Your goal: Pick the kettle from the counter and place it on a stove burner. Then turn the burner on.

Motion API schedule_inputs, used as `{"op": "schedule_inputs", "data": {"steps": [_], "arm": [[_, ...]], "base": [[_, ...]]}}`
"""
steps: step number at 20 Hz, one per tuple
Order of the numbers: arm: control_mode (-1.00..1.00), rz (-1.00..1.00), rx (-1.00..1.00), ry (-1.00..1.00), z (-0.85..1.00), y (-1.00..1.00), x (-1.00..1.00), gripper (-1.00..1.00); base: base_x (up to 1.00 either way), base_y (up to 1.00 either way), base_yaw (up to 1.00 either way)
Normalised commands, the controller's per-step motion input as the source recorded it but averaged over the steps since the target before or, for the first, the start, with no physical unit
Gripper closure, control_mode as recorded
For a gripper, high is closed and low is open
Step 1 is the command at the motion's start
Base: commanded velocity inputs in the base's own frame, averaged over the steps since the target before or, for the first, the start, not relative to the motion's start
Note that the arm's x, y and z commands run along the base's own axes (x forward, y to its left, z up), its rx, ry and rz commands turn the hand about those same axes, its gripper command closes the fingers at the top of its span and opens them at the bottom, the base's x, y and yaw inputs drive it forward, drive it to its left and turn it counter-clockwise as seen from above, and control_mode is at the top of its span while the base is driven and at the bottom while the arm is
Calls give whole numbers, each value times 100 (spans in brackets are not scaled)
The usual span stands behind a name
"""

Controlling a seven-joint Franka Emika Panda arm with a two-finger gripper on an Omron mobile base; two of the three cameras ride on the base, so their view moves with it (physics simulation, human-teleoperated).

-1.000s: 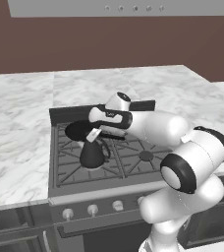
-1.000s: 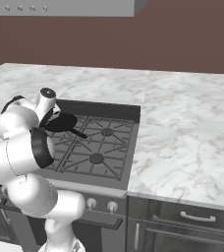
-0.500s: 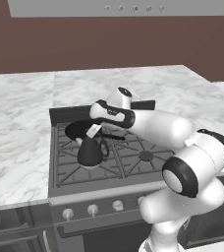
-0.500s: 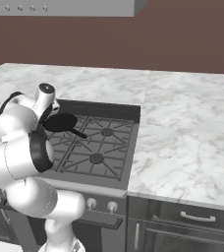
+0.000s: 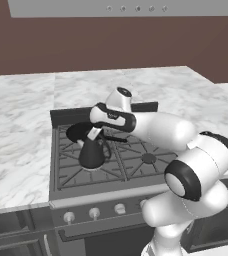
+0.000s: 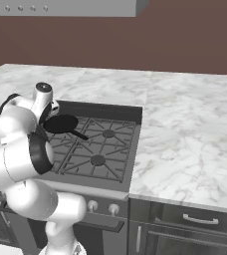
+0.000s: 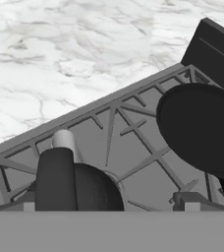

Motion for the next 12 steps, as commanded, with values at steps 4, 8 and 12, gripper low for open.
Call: {"op": "schedule_inputs", "data": {"steps": [4,8,12], "arm": [[-100,0,0,0,-4,0,3,-100],[-100,0,0,0,0,0,10,-100],[-100,0,0,0,0,0,3,-100]], "base": [[0,0,0],[0,0,0],[0,0,0]]}}
